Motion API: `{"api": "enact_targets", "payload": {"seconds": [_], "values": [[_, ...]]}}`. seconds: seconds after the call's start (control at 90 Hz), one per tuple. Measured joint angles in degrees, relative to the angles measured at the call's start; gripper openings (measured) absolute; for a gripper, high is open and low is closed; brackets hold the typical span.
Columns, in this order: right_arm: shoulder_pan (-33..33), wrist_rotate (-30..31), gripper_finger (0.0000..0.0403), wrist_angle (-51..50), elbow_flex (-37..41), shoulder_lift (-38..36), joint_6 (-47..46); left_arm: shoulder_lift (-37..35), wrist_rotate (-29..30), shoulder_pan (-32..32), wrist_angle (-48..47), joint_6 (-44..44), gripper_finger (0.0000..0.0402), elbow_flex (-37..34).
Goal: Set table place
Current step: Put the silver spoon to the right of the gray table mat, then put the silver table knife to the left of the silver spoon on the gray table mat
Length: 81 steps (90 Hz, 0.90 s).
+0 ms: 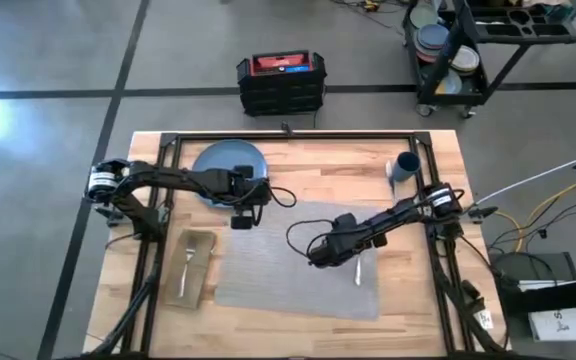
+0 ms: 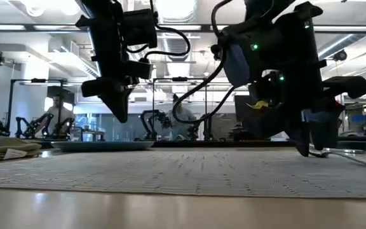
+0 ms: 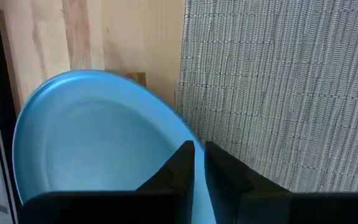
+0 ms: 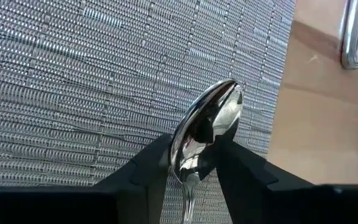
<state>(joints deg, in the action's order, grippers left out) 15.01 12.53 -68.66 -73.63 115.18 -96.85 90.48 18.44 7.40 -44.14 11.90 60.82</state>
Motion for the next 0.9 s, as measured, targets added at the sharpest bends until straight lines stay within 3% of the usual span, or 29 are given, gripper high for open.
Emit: {"api": "enact_targets", "payload": {"seconds": [0.244,0.544,0.633,0.811,0.9], "values": [[2.6,1.0,0.0101,0.5,-0.8,-1.2,-4.2,0.0,0.0,0.0,0.3,1.1,0.0022,0.0],[5.2,9.2,0.0088,-0.5,-5.3,-3.9,-6.7,0.0,-0.6,0.0,1.3,1.1,0.0022,0.0],[5.3,12.0,0.0078,-1.7,-6.5,-4.7,-6.7,0.0,-5.1,0.0,1.9,1.1,0.0022,0.0],[4.5,17.7,0.0015,-3.4,-7.1,-8.8,-6.1,0.0,-22.2,-0.1,5.9,1.1,0.0021,-0.2],[3.4,19.5,0.0006,-5.2,-6.8,-10.9,-4.6,0.1,-27.7,-0.2,7.8,1.1,0.0021,-0.5]]}}
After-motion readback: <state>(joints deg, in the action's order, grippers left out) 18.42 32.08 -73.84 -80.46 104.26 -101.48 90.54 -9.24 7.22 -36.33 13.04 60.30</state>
